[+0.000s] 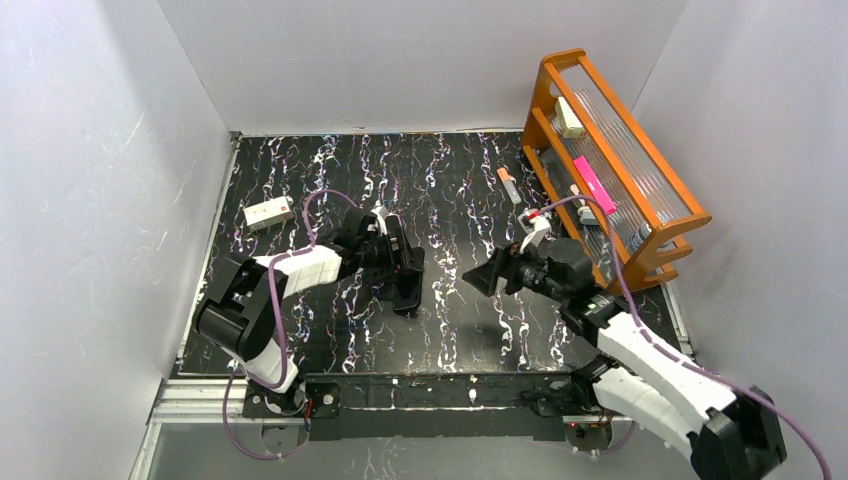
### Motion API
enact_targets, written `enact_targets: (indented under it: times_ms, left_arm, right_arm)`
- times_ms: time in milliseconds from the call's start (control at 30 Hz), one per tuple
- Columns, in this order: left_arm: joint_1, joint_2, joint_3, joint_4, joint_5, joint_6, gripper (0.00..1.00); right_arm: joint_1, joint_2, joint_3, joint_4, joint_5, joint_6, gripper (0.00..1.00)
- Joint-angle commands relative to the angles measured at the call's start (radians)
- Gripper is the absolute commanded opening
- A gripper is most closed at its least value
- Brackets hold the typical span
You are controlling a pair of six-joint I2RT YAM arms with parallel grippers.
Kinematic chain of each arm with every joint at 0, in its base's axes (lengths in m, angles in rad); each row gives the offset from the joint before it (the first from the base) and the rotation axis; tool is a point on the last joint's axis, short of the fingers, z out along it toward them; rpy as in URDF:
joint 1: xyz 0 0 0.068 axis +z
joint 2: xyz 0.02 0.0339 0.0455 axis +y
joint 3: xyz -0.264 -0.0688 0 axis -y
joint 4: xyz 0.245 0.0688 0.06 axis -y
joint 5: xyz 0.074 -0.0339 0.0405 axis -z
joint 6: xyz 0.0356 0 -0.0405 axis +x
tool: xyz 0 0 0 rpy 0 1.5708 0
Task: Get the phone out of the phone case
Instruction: Pick up the phone at the center of the board.
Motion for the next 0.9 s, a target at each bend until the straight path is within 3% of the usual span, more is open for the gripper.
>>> enact_targets:
  times_ms: [0, 133, 267, 600, 867]
  left_arm:
    - [-0.013, -0.008, -0.077, 0.08, 0.029, -0.139, 0.17]
    - [-0.013, -0.045, -0.142, 0.186, 0.008, -0.215, 0.15]
    - [-0.015, -0.081, -0.203, 0.278, -0.018, -0.289, 0.14]
    - [-0.017, -0.108, -0.283, 0.428, -0.055, -0.39, 0.13]
    - [-0.024, -0.105, -0.297, 0.477, -0.051, -0.414, 0.14]
  right_arm:
    - [0.104, 0.122, -0.042, 0.246, 0.162, 0.107, 0.89]
    - [0.247, 0.249, -0.019, 0.29, 0.311, 0.121, 0.89]
    - [0.296, 0.356, -0.032, 0.387, 0.364, 0.166, 0.88]
    - [0.355, 0.599, 0.039, 0.51, 0.36, 0.202, 0.82]
    - [0.378, 0.739, 0.115, 0.552, 0.313, 0.198, 0.66]
